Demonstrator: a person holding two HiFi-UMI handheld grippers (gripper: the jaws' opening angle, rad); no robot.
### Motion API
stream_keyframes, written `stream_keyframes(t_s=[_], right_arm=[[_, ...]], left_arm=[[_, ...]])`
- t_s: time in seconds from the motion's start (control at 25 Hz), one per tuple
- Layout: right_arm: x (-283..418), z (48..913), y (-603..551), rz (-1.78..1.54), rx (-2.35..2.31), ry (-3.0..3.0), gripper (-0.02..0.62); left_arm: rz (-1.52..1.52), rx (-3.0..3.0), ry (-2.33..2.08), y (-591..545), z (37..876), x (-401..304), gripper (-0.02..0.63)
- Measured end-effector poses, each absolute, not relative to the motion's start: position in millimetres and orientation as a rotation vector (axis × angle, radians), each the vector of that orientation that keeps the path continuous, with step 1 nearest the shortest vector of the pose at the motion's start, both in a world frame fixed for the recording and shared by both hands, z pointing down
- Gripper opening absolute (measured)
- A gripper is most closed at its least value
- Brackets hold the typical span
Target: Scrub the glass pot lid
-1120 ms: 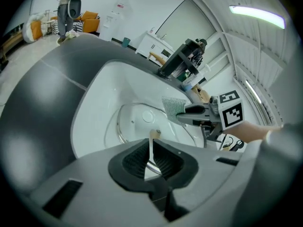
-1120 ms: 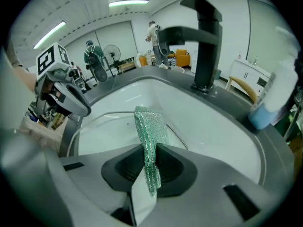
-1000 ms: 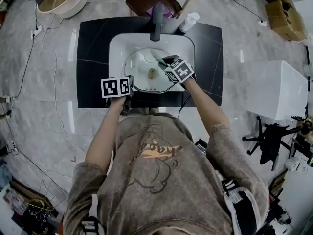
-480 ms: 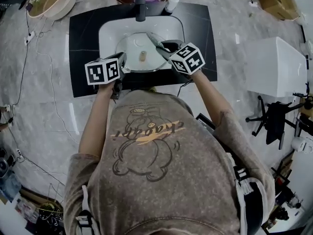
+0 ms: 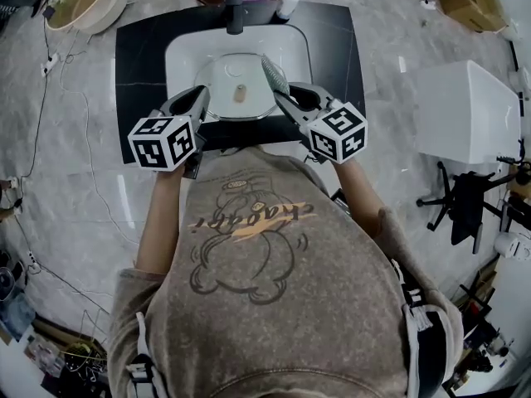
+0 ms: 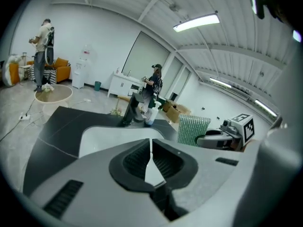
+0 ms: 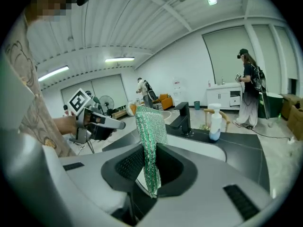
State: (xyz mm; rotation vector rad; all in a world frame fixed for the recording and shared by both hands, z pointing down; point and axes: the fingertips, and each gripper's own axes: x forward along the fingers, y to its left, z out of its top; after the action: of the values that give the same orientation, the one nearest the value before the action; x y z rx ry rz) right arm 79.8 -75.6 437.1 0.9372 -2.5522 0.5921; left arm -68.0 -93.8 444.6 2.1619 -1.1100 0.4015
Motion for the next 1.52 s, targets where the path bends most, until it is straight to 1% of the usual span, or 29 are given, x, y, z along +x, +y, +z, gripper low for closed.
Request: stream_keyframes(t_s=[0.28,0.64,1.0,1.52], right_arm=[[79,415,-68,0.539,1.121,-2.662,0.084],[91,418,-74,0.413,1.324,-2.718,0.084],[97,437,-74,0.389,1.371,-2.7,0.084],[96,436,-77,0.375,1.377,-2.711,0.084]], left_arm=[[0.302,2.3,-1.236,-90,417,-79,0.015],[0.157,2.448,-1.347,-86,417,-101,0.009],[0.101,2.46,-1.418,-85,432,-104,0.009],[0.081,2.471,-1.439,-82,422,-99,0.009]])
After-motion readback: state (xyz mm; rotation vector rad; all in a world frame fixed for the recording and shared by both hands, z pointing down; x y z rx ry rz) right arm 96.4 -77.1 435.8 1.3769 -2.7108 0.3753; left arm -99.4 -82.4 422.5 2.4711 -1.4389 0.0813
